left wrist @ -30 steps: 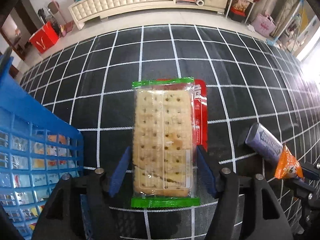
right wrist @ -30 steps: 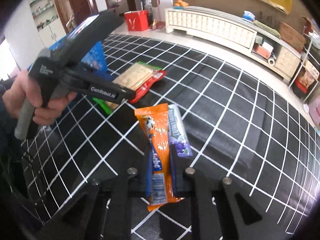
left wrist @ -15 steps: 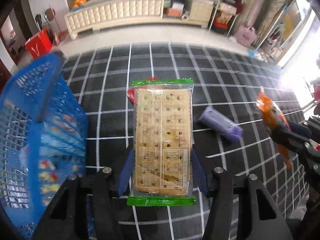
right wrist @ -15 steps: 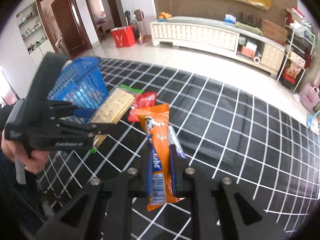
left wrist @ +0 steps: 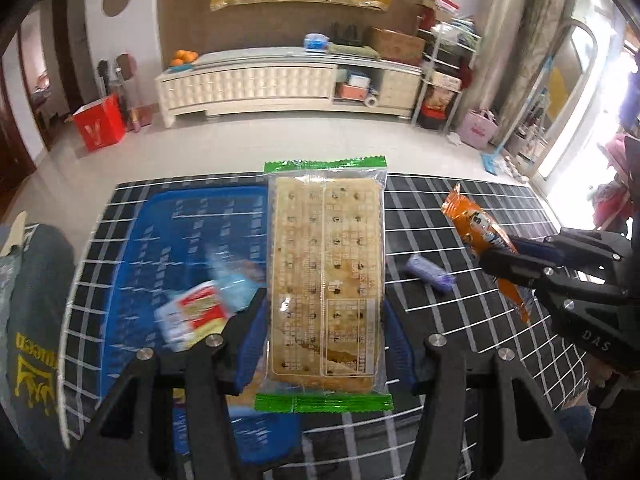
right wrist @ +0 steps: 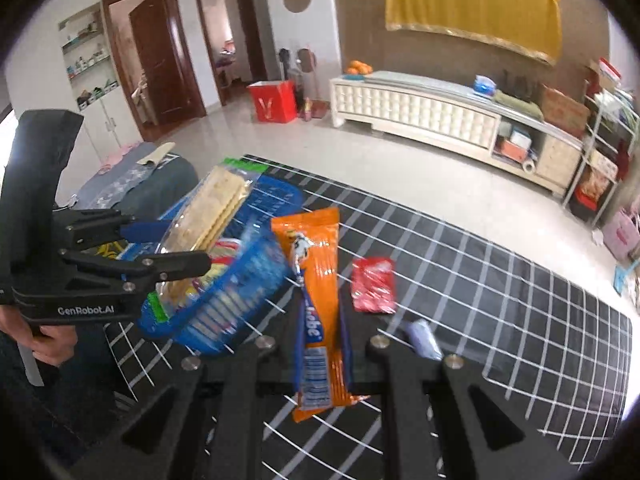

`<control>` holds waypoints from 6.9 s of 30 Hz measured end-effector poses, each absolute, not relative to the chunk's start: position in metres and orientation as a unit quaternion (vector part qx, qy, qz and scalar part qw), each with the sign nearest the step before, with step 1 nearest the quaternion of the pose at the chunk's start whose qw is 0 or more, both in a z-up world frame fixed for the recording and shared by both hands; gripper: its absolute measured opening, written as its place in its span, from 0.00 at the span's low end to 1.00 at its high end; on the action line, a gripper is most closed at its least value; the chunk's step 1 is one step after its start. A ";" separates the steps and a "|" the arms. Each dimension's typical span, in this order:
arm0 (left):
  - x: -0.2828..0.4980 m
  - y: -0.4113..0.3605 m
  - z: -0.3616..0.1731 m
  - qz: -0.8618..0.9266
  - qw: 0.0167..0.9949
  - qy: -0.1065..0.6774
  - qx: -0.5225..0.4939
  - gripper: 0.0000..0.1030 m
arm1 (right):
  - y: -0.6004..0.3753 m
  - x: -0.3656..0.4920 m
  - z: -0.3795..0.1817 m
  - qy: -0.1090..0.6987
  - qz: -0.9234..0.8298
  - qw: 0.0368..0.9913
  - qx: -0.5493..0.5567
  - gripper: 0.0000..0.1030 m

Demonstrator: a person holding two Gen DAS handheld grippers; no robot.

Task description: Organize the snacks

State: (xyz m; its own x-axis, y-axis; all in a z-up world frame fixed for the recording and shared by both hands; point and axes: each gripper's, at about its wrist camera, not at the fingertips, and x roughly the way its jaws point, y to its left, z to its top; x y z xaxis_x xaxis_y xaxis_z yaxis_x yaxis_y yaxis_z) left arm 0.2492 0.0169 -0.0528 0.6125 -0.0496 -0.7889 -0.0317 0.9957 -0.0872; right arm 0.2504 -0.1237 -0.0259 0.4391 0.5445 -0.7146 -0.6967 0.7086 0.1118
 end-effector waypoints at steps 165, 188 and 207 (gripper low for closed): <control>0.195 0.106 -0.036 0.001 0.903 0.418 -0.101 0.00 | -0.015 0.232 -0.034 0.381 0.368 0.839 -0.126 0.33; 0.197 0.137 -0.088 0.015 0.893 0.442 -0.079 0.38 | 0.033 0.224 -0.076 0.413 0.320 0.841 -0.138 0.69; 0.083 0.076 -0.006 0.015 0.965 0.261 -0.017 0.55 | -0.062 0.121 0.014 0.288 0.225 0.927 -0.082 0.89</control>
